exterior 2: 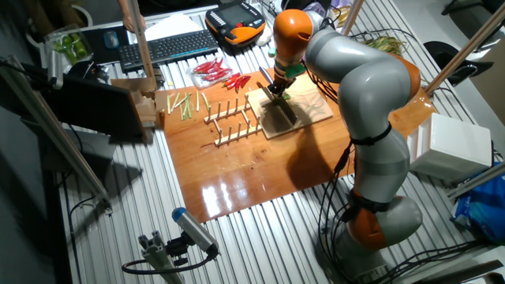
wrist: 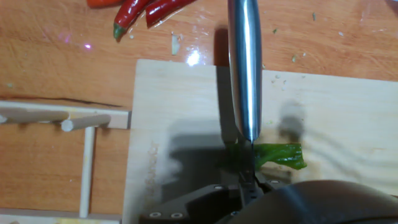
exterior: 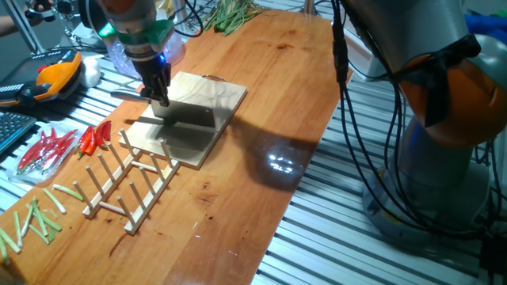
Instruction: Chop the chili peppers
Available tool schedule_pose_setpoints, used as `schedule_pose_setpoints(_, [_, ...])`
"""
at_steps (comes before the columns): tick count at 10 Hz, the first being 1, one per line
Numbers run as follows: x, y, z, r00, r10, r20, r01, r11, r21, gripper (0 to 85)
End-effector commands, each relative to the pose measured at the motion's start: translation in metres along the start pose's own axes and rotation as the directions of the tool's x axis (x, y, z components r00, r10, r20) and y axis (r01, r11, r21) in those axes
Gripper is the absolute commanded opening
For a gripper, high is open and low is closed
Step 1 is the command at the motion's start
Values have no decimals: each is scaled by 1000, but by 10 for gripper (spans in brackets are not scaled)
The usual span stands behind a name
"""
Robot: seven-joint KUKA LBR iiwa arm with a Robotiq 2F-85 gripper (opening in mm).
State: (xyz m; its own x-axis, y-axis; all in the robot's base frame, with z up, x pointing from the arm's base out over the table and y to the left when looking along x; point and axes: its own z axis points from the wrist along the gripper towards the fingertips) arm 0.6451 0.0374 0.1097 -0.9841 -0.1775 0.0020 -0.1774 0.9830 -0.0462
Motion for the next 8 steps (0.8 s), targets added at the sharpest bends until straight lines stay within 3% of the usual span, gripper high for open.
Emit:
schedule_pose_setpoints(1, [0, 0, 1, 1000, 0, 2, 0, 1000, -1, 0])
schedule_pose_setpoints(4, [-4, 3, 6, 1000, 0, -1, 0, 1000, 0, 0])
schedule_pose_setpoints(8, [-8, 7, 3, 1000, 2, -25, -2, 1000, 0, 0])
